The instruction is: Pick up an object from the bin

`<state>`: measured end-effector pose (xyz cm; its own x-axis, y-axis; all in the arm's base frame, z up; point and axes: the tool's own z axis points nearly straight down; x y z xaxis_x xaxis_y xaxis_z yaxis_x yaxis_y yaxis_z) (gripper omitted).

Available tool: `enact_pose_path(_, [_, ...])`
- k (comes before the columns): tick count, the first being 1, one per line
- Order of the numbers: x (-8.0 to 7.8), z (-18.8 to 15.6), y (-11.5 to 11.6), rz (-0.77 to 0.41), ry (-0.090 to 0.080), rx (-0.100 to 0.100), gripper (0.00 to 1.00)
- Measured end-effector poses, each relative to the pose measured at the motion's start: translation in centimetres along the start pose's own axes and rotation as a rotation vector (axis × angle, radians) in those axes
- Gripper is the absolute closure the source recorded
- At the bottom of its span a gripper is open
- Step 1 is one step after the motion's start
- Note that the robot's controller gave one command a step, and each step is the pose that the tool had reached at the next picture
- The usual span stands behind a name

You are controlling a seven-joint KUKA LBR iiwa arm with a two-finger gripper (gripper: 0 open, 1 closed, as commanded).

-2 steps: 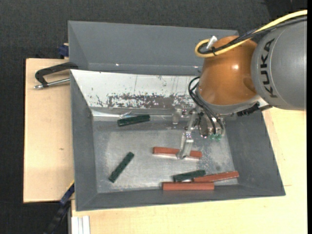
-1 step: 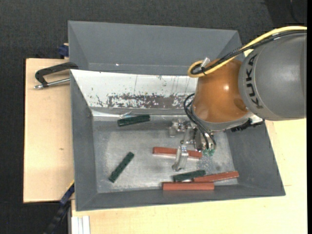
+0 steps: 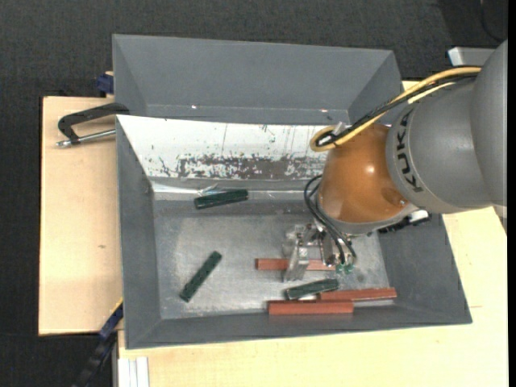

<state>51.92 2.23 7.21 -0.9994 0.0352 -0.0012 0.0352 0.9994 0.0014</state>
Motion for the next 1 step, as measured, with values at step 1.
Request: enact_pose_path(1, [0.00, 0.00, 0.00, 0.000, 0.000, 0.000, 1.00])
